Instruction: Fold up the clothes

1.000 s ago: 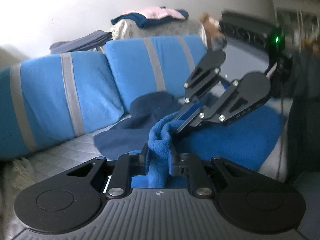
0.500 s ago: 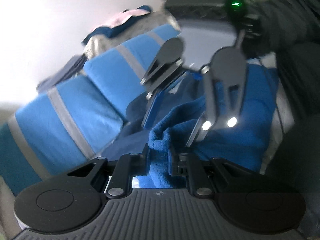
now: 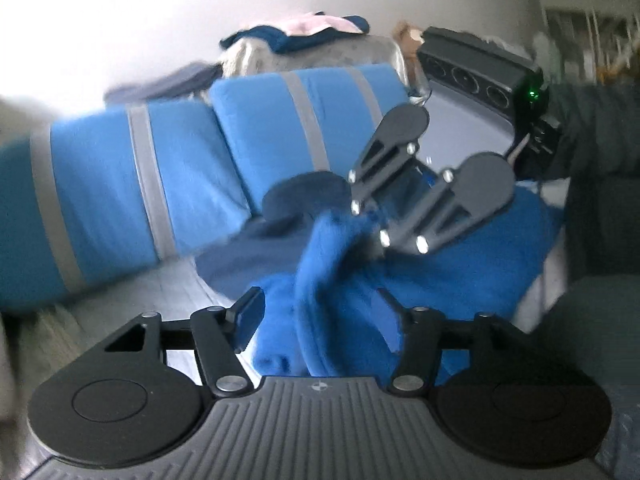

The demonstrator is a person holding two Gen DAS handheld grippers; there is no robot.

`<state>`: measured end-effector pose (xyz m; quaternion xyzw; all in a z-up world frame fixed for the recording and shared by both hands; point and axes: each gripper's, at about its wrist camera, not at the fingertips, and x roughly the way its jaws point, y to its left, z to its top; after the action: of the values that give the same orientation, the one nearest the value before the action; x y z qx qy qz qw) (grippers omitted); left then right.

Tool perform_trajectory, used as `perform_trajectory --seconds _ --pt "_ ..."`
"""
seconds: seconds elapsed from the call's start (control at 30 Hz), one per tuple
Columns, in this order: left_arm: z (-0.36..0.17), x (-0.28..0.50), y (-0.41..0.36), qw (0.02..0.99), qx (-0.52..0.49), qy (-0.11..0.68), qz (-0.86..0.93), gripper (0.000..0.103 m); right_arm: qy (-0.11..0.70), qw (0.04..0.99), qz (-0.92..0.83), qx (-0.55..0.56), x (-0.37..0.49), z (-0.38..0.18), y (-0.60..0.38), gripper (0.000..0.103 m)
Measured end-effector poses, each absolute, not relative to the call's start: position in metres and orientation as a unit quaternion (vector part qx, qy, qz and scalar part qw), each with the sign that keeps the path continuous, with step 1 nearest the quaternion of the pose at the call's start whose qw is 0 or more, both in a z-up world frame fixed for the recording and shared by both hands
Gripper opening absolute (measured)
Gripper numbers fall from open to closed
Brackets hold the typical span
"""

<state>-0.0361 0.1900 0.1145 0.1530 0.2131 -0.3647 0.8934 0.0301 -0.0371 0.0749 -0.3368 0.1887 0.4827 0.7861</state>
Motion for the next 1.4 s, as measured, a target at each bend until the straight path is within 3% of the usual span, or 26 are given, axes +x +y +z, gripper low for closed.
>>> perform_trajectory --seconds 0.23,0.9,0.93,1.03,1.07,1.17,1.33,1.4 --pt "0.069 -0.044 0.205 0.877 0.118 0.270 -0.380 0.058 0.179 0.800 0.486 -0.305 0.039 0.091 -0.057 0.011" --pt "0.026 -0.022 0.167 0.885 0.167 0.224 -0.372 0.057 0.165 0.843 0.495 -0.130 0.045 0.136 -0.134 0.010" --pt "0.026 -0.020 0.166 0.882 0.167 0.225 -0.378 0.055 0.164 0.846 0.490 -0.129 0.047 0.136 -0.134 0.010" --pt "0.028 -0.020 0.166 0.874 0.172 0.226 -0.395 0.038 0.165 0.853 0.478 -0.127 0.052 0.134 -0.133 0.010" --pt "0.029 -0.021 0.168 0.872 0.173 0.226 -0.398 0.028 0.166 0.855 0.475 -0.128 0.053 0.133 -0.132 0.010" --pt "0.028 -0.024 0.174 0.866 0.178 0.231 -0.406 0.014 0.167 0.856 0.470 -0.135 0.053 0.130 -0.129 0.011" --pt "0.019 -0.041 0.177 0.858 0.222 0.232 -0.402 0.010 0.175 0.850 0.474 -0.151 0.052 0.123 -0.119 0.011" --pt "0.015 -0.042 0.180 0.853 0.234 0.242 -0.398 0.014 0.180 0.843 0.479 -0.168 0.049 0.119 -0.110 0.011"
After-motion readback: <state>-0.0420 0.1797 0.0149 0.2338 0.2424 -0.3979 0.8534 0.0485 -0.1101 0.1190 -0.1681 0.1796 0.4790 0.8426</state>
